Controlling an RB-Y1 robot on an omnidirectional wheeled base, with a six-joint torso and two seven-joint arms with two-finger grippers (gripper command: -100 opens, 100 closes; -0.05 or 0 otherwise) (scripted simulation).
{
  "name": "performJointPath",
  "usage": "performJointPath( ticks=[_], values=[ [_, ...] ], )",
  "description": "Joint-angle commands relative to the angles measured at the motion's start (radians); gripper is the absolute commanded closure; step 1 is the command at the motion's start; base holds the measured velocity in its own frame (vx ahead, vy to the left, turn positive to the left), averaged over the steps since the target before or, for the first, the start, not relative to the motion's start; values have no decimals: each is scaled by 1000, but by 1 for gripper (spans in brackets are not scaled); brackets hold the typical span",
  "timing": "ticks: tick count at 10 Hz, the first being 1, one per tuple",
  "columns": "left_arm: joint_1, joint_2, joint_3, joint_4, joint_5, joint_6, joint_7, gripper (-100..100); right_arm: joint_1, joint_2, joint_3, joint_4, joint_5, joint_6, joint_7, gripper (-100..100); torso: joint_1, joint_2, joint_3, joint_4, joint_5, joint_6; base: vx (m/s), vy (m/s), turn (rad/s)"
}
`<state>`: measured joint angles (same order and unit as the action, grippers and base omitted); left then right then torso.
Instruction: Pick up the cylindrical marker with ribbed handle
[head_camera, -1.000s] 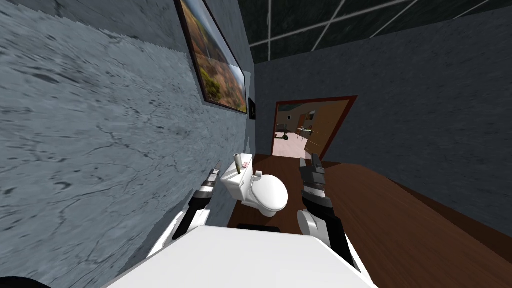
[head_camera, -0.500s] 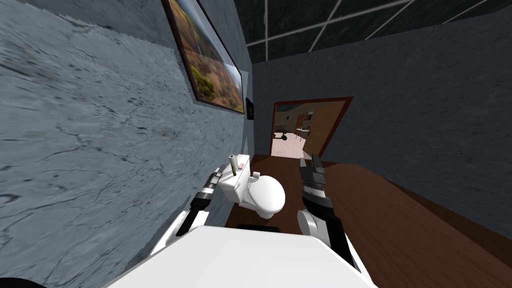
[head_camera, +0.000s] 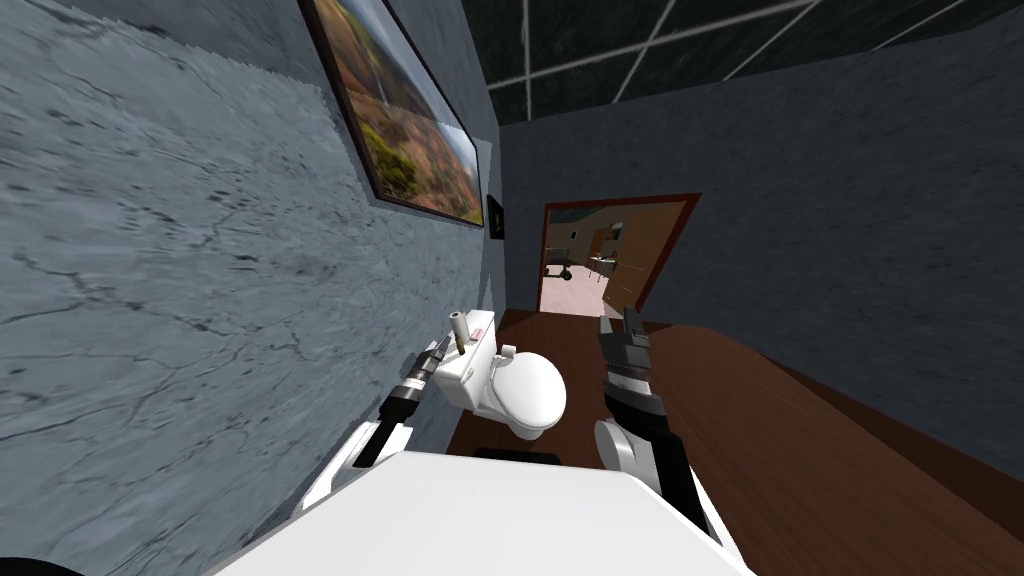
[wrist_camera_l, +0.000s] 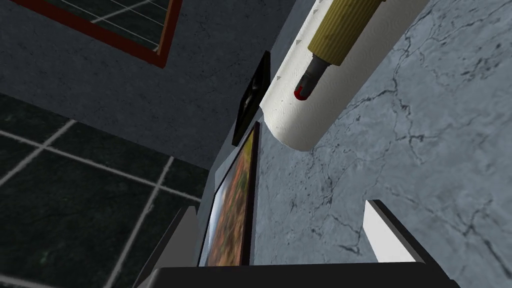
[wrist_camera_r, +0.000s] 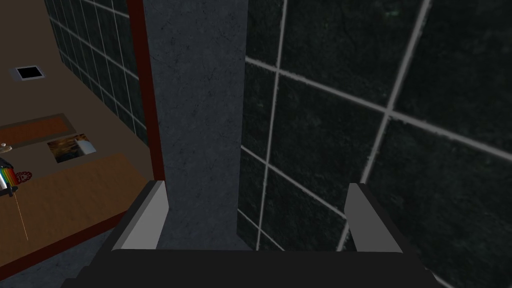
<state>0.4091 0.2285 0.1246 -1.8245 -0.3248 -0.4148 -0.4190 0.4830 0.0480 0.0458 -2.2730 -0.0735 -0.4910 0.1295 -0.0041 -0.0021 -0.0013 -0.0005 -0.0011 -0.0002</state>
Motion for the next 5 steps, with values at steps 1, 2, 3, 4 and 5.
performJointPath(
  ticks=[1,2,3,4,5],
  values=[
    [-7,18,4,28,-22,9,-24,-100,0,0,0,0,0,0,0,0,0,0,0,0,0,0,30,-56,-20],
    [-17,44,11,68,-49,18,-53,-100,0,0,0,0,0,0,0,0,1,0,0,0,0,0,47,-77,-55],
    [-21,58,15,89,-63,22,-67,-100,0,0,0,0,0,0,0,0,0,-1,0,0,0,0,52,-75,-36],
    [-26,72,19,109,-77,27,-82,-100,0,0,0,0,0,0,0,0,0,-1,-1,0,0,0,55,-74,-22],
    [-31,85,23,130,-92,31,-97,-100,0,0,0,0,0,0,0,0,-1,-1,-1,0,0,0,50,-64,-19]
  ],
)
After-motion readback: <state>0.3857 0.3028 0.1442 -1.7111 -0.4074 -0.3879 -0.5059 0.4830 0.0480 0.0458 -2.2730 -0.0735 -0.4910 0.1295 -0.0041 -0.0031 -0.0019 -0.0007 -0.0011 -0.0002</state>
